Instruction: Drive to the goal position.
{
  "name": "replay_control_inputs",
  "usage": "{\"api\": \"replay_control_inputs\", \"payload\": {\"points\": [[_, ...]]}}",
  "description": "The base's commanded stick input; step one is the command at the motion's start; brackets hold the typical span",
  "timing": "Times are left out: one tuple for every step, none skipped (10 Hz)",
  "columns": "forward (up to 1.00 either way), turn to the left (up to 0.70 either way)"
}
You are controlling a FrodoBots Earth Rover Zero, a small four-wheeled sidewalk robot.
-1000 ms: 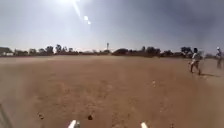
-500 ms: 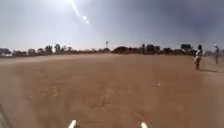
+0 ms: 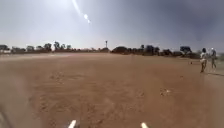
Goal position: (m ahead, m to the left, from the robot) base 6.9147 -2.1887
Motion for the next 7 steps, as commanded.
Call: {"api": "replay_control_inputs", "payload": {"points": [[0.7,0.0],[0.7,0.0],[0.7,0.0],[0.7,0.0],[0.7,0.0],[0.7,0.0],[0.7,0.0]]}}
